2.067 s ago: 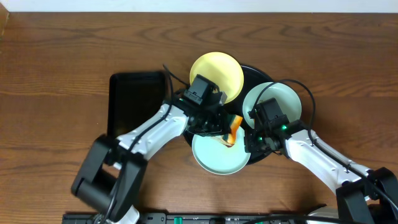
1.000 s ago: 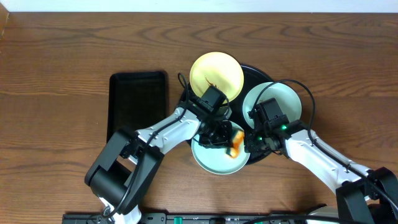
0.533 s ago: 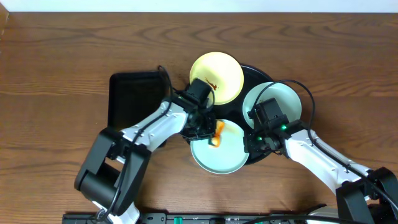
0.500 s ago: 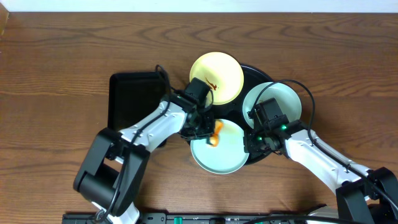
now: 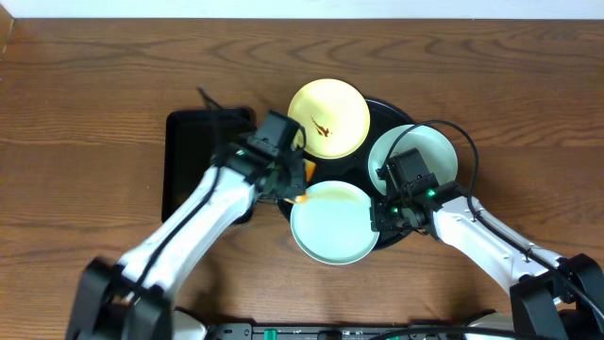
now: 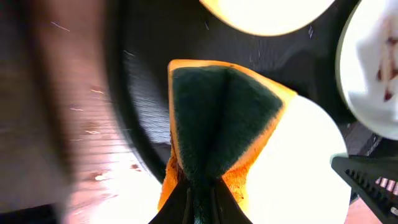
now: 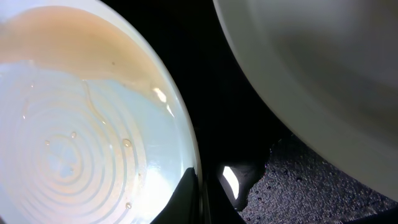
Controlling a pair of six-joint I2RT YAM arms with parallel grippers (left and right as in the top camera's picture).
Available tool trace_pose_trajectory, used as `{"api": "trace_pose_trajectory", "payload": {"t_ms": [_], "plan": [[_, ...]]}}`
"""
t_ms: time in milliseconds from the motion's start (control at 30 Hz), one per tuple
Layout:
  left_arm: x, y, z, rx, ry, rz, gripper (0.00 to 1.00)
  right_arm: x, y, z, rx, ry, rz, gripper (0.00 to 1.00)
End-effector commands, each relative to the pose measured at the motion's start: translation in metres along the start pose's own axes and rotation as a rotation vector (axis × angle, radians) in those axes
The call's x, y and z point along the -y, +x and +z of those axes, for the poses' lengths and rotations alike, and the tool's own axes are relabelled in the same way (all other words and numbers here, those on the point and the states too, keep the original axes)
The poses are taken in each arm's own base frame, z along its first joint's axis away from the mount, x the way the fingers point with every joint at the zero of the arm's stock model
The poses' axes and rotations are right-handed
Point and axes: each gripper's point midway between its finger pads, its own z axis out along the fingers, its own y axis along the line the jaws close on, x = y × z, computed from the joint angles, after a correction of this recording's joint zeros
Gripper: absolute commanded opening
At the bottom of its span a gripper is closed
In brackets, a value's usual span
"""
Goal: Clean dirty plates on tray and stack at the side
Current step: 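Scrub the held green plate with the sponge in the left gripper, then return the sponge to the black tray with the left gripper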
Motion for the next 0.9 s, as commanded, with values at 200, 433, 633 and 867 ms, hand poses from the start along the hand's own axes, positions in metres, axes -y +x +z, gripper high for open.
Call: {"api": "trace_pose_trajectory", "payload": {"t_ms": [200, 433, 633, 867], "plan": [[-0.037, -0.018, -0.047, 0.174, -0.172, 0.041, 0.08, 0.004, -0.007, -0.001, 0.028, 0.038, -0.011, 0.02], [-0.082, -0.023, -0.055, 0.166, -0.271, -0.068, 0.08, 0.002, -0.004, -0.001, 0.014, 0.030, -0.009, 0.22], [-0.127, -0.032, -0.066, 0.184, -0.324, -0.203, 0.08, -0.002, 0.003, 0.002, -0.001, 0.029, -0.032, 0.23], [-0.168, -0.031, -0.061, 0.152, -0.368, -0.311, 0.08, -0.007, 0.007, 0.004, -0.009, 0.027, -0.053, 0.04]]}}
